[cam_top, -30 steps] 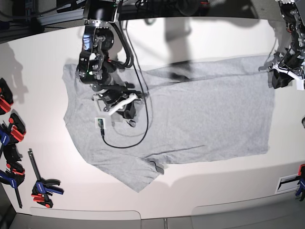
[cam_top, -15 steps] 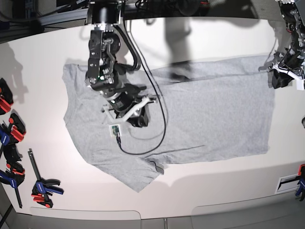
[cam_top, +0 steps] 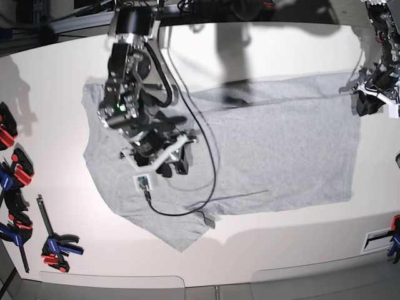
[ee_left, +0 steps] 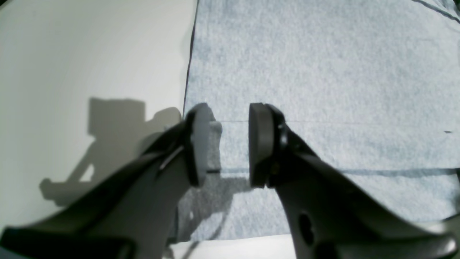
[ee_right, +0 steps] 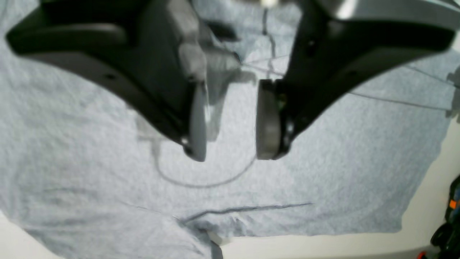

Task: Fold the T-shirt properly
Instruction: 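Regrasp the shirt fabric near the collar with the right gripper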

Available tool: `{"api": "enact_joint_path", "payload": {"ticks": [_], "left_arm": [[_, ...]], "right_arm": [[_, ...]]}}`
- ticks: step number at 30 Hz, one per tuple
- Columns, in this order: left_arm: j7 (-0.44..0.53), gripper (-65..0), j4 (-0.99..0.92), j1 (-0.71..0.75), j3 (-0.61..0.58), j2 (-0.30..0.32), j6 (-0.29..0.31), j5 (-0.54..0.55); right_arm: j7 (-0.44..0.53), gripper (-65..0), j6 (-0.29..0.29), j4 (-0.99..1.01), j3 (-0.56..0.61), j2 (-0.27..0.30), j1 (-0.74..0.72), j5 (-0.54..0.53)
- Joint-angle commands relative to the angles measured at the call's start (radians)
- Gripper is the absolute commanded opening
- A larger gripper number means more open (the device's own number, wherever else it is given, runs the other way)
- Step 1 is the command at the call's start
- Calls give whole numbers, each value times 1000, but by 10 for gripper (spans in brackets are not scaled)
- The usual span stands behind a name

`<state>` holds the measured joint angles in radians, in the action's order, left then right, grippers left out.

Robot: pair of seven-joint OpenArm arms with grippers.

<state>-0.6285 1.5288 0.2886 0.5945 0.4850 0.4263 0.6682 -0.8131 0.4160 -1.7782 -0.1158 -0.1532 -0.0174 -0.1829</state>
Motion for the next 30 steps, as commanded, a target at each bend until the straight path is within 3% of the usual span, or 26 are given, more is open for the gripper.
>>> {"api": "enact_joint_path", "payload": {"ticks": [1,4,11,30], "left_arm": [[24,-477,16,-3,6,23,4,13],[24,-477,16,-3,6,23,4,13],[24,-477,16,-3,6,23,4,13],[28,-477,16,-4,6,23,4,13]], "right_arm": [[19,-414,6,-41,-7,-4,10,-14],[20,-414,-11,-86,-31,-4,90,-14],[111,-414,-189,-90,-98,-4,218,50],[129,-414,-206,58,-90,-4,162,50]]}}
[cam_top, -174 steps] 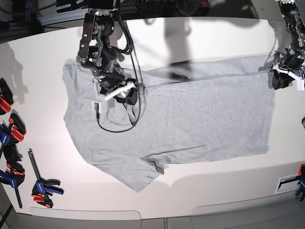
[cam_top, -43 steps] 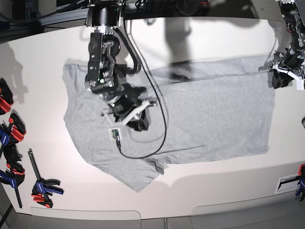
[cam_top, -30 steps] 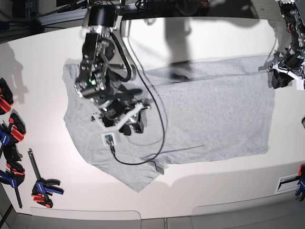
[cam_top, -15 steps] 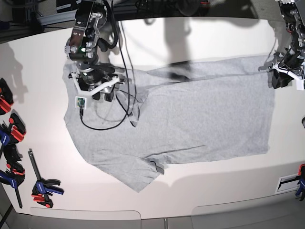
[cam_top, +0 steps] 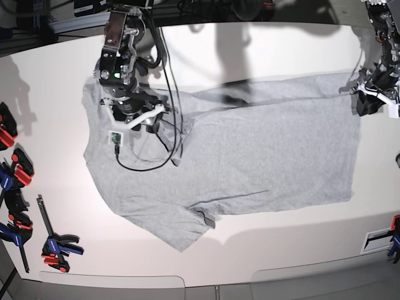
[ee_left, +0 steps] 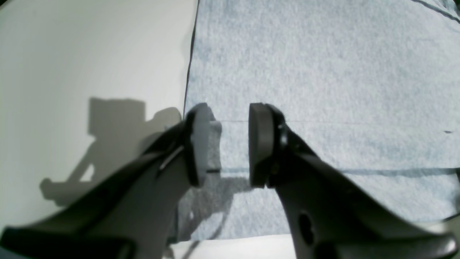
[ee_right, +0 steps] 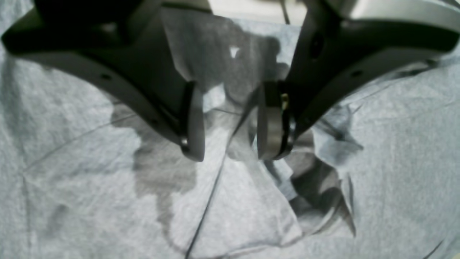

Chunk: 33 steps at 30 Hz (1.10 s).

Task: Fold the T-shirt properly
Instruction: 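Regrasp the shirt fabric near the collar with the right gripper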

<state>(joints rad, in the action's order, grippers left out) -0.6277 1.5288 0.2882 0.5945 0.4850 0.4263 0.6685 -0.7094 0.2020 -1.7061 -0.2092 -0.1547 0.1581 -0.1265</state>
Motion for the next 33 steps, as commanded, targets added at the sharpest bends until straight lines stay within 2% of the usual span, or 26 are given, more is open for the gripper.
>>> {"api": "enact_joint_path", "payload": {"ticks": [1,6,9,12,25,30,33], "left_arm": [[27,-477,16,-3,6,23,4,13],[27,-477,16,-3,6,23,4,13],[27,-477,16,-3,6,23,4,13],[27,-477,16,-3,6,23,4,13],[27,-477,16,-3,6,23,4,13],[27,-477,16,-3,6,23,4,13],[27,-477,16,-3,6,23,4,13]], "right_arm": [[25,-414,8,-14,10,-2,-14,-7],[25,-419,8,-14,29,-2,-14,-6],[24,-455,0,-14,26,-2,-14,17],[24,-456,-19,-13,26,-2,-14,35],[32,-458,-19,45,27,-2,-26,38],[34,-596,-19,46,27,-2,-47,31],[36,-647,-14,46,27,-2,-64,-8]]}}
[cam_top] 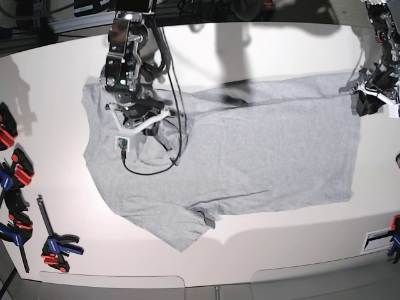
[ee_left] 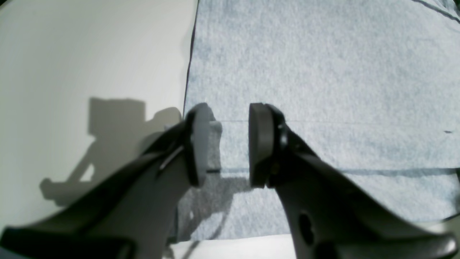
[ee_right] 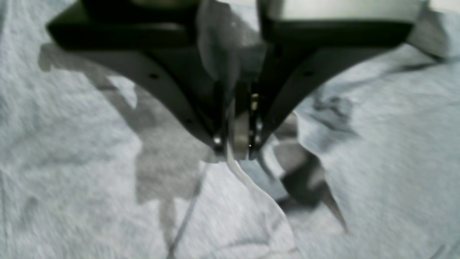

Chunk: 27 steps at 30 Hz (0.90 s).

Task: Fold the T-shirt properly
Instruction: 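Regrasp the shirt fabric near the collar with the right gripper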

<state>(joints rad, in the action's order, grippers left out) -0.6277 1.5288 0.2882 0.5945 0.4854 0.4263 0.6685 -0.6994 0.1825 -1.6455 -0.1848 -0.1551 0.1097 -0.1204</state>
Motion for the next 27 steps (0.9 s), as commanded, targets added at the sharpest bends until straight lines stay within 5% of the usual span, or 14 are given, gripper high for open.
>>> {"api": "enact_joint_path", "payload": {"ticks": [1,17,22,27], "left_arm": [[27,-477,16,-3,6,22,4,13],[30,-477,16,-3,6,22,4,13],[29,-477,16,-3,6,22,4,13],[30,-477,16,-3,6,22,4,13]], "right_arm": [[30,-650,11,-14,3,-2,-23,-18],[128,-650,30,76,3,-2,-182,-10],[172,-458,29,221,3,-2,-237,-11],[222,-437,30,323,3,-2,-290,-13]]}}
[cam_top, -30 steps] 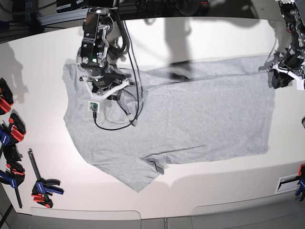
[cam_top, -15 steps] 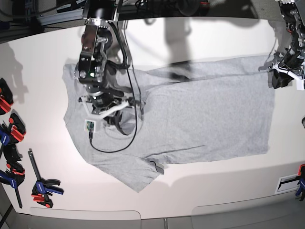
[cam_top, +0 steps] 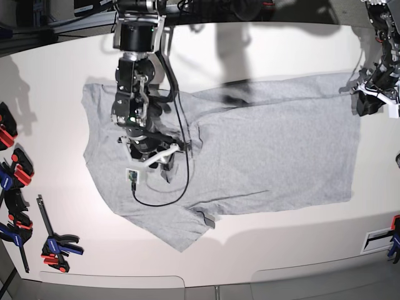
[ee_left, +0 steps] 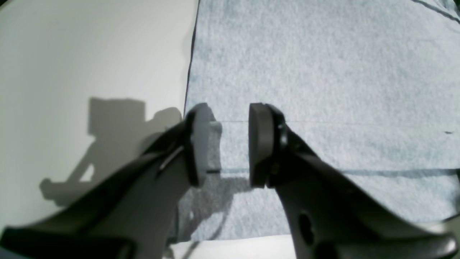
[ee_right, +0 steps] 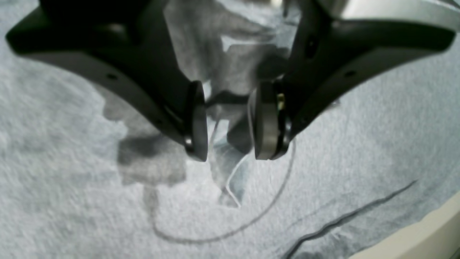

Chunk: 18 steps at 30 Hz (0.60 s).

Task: Fold the T-shirt properly
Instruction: 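Regrasp the shirt fabric near the collar with the right gripper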

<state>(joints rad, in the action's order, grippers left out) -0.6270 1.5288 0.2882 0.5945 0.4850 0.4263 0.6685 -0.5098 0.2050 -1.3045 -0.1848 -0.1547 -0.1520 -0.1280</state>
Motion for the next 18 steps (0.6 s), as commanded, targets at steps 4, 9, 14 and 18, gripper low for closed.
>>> {"api": "enact_joint_path", "payload": {"ticks": [4,9,14,18], "left_arm": [[29,-477,16,-3,6,23,4,13],[29,-477,16,-3,6,23,4,13],[29,-477,16,-3,6,23,4,13],[28,-477,16,-3,6,23,4,12]], "right_arm": [[36,-437,7,-6,3,-2,-71,-6],[35,-437,9,-6,3,-2,-130,-42],[2,-438,156,-6,3,-2,-179,-65],[-4,-494,163,-26,1,-2,-197,-17]]}}
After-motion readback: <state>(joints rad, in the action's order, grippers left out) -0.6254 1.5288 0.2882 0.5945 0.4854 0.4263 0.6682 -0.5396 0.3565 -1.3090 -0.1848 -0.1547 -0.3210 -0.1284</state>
